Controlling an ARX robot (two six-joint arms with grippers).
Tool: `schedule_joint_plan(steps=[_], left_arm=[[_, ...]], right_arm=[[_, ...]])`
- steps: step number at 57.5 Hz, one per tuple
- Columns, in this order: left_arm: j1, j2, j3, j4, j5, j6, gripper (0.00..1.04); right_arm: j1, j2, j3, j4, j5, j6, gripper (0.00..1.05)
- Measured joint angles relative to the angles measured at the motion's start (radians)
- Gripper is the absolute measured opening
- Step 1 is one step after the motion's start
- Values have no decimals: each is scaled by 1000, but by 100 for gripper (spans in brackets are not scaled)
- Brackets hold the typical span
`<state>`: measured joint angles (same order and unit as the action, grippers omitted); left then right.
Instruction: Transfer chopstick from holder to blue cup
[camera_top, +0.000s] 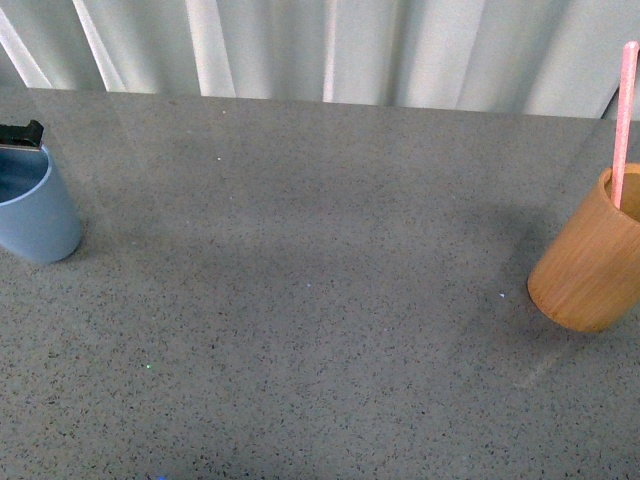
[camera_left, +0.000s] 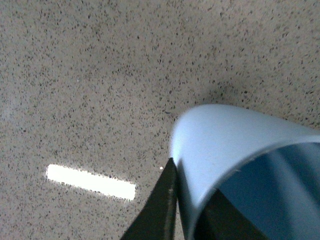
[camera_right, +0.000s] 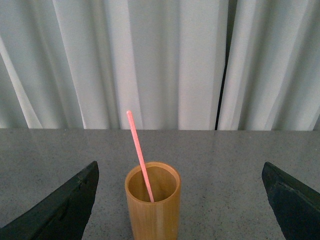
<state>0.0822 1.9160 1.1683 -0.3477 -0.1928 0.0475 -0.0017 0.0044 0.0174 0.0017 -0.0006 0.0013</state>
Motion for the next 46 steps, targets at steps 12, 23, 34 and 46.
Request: schedule_joint_plan(steps=[12,23,34,46], left_arm=[[-38,-88,3,-63,14,35,3],[-128,-193,50,-146,31,63,3],[-267,-238,48,-171,21,69,3],[-473,-214,16,-148,19,31,3]], right_arm=[[0,0,0,0,0,0,95],[0,0,0,0,0,0,95],[0,0,0,0,0,0,95],[0,0,0,0,0,0,95]])
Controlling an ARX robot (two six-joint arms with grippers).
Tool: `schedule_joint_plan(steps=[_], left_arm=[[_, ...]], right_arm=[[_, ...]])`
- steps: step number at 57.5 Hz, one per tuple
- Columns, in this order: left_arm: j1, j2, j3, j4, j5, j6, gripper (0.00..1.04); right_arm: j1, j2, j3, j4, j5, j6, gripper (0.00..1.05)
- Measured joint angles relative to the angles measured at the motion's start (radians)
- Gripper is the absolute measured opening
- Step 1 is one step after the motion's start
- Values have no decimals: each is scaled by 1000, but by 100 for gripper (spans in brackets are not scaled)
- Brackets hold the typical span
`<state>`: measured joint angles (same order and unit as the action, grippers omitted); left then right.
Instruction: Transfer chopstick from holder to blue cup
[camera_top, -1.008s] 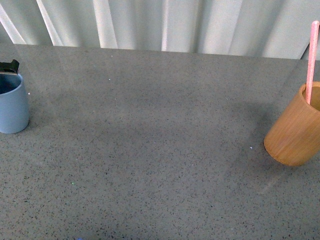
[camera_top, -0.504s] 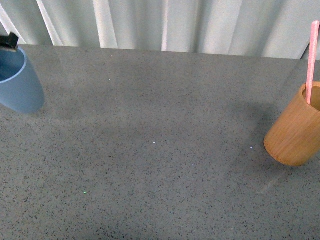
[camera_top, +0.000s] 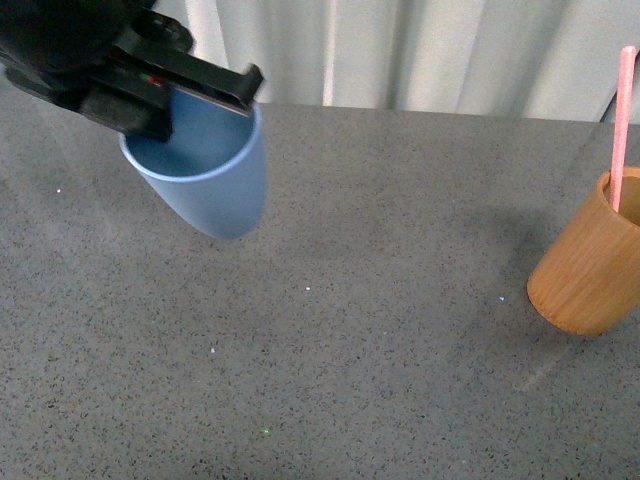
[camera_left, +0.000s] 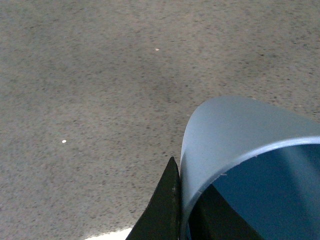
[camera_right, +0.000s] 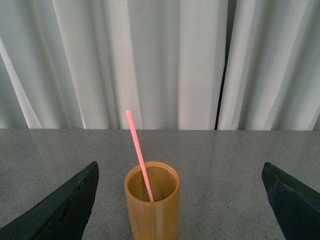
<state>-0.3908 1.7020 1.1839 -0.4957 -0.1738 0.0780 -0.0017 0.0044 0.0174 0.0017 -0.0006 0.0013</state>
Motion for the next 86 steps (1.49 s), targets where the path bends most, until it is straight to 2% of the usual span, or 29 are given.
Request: schedule_joint_plan(steps=[7,19,72,74,82,86], left_arm=[[-59,46,-6,20,-2,-19,3],[-98,104,-24,47,-2,-47,3],[-140,199,-67,124,2,-97,3],[-142,200,-67,124,2,-104,8],[-140,211,-63,116,10,-118,41],[-134,211,-53,108,7,-121,51]], right_arm=[[0,0,0,0,0,0,95],[0,0,0,0,0,0,95],[0,0,0,0,0,0,95],[0,0,0,0,0,0,95],[0,0,0,0,0,0,95],[0,0,0,0,0,0,95]])
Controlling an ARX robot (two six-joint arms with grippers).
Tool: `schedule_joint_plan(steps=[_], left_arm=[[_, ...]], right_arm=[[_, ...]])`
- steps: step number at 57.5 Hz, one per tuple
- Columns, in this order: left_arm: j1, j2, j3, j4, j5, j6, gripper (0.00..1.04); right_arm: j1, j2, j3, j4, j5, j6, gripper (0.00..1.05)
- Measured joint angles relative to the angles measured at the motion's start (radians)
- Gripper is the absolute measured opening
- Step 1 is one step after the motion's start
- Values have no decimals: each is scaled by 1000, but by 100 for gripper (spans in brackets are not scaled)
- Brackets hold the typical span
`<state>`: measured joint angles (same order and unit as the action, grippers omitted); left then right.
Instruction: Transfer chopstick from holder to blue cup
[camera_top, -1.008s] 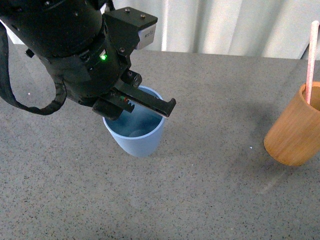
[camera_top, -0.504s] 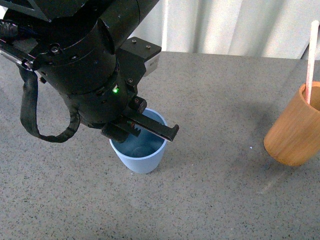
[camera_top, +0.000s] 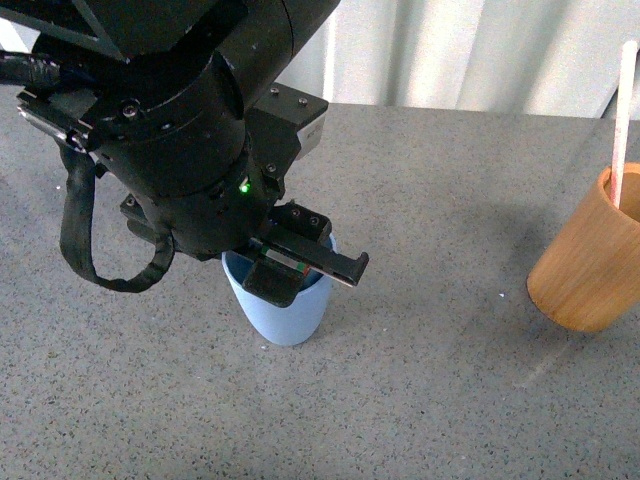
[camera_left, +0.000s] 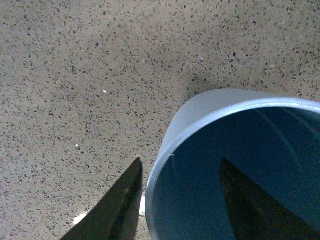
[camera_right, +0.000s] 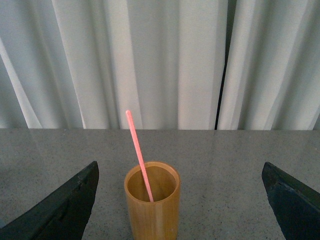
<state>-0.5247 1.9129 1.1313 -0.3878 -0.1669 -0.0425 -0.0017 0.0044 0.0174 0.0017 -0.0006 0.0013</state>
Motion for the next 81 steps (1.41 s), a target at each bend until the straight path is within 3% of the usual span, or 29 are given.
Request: schedule_joint_plan(steps=[17,27,31,39,46,48,52,57,75,81], left_arm=[[76,-90,17,-25,-14,8,99],[151,-269,-56,36,-13,10,98],[191,-375,-140,154,-39,-17,98],[229,-572,-330,472,-201,-17,98],[234,-610,-341,515,-208,-14,98],[240,-603,-375,602,-170,2,94],[263,-608,-543,953,-77,20,78],[292,-660,-665,1135,-46,27,62],[384,-857,-883,1180,38,34,6],[405,-921,-928,1173,57,37,4]], right_arm=[[0,0,0,0,0,0,95],[0,0,0,0,0,0,95],[0,0,0,0,0,0,95],[0,0,0,0,0,0,95],[0,0,0,0,0,0,95],[0,0,0,0,0,0,95],[0,0,0,0,2,0,95],[0,0,0,0,2,0,95],[0,0,0,0,0,0,95],[0,0,0,0,0,0,95]])
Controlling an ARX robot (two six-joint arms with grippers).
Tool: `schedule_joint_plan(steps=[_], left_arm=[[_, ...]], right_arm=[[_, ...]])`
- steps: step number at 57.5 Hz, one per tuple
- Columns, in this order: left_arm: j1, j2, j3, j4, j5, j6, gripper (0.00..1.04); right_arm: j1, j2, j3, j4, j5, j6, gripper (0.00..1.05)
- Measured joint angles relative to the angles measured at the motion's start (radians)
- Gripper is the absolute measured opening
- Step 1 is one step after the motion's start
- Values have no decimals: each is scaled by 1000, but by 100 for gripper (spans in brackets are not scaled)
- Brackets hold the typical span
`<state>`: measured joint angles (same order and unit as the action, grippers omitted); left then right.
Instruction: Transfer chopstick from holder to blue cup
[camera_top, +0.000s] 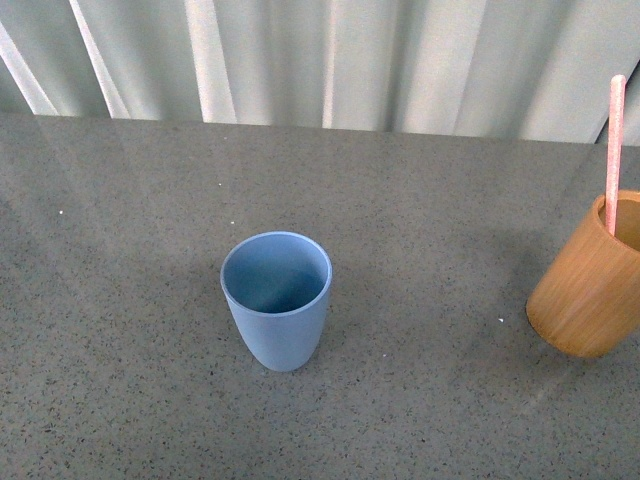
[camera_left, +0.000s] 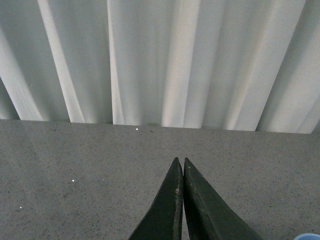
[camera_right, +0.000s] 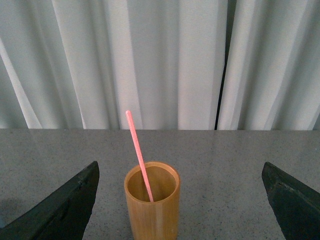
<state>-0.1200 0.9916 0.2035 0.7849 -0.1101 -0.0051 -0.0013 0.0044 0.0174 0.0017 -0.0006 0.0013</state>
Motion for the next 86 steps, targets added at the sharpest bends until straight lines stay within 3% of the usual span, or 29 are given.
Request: schedule_joint_plan(steps=[11,16,23,36,86], left_arm=[[36,-112,-74,-46,26,0,4],[90,-164,-96,-74,102,1,4],[117,-243,-125,-122,105,0,4],[118,-352,-184,-159,109,1,4],[118,-771,-185,-561,108,1,4]], right_arm=[[0,0,0,0,0,0,95],[0,0,0,0,0,0,95],[0,0,0,0,0,0,95],[0,0,0,0,0,0,95],[0,0,0,0,0,0,95]])
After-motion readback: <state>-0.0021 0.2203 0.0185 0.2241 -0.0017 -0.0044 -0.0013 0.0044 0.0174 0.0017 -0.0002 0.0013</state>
